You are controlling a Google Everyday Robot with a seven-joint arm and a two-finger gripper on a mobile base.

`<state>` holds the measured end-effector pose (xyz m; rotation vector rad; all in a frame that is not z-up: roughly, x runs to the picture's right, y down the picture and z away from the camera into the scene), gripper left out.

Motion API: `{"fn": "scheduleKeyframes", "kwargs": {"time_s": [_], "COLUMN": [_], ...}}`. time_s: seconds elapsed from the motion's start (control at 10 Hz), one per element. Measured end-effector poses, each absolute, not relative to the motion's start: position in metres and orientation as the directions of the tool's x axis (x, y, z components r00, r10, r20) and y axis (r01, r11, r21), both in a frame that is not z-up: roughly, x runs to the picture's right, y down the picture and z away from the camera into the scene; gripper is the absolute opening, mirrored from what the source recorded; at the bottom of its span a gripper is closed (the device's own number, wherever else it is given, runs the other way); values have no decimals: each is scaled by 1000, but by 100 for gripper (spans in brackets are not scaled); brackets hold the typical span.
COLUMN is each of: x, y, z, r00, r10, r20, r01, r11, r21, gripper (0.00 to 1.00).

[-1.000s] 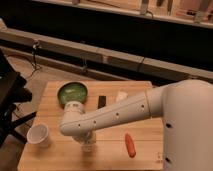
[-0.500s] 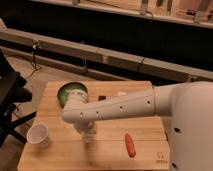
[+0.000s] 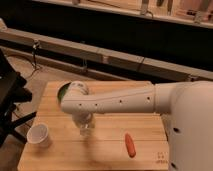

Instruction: Place the bottle in the ceramic bowl

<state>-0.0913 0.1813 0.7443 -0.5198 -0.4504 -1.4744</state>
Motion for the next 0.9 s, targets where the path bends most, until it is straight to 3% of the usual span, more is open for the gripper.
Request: {"fn": "scheduleKeyframes", "kwargs": {"time_s": [0.9], "x": [-98], "y": [129], "z": [744], "r00": [32], "r10": [-815], "r20": [578], "r01": [999], "r11": [41], "r21": [1], "gripper": [6]}}
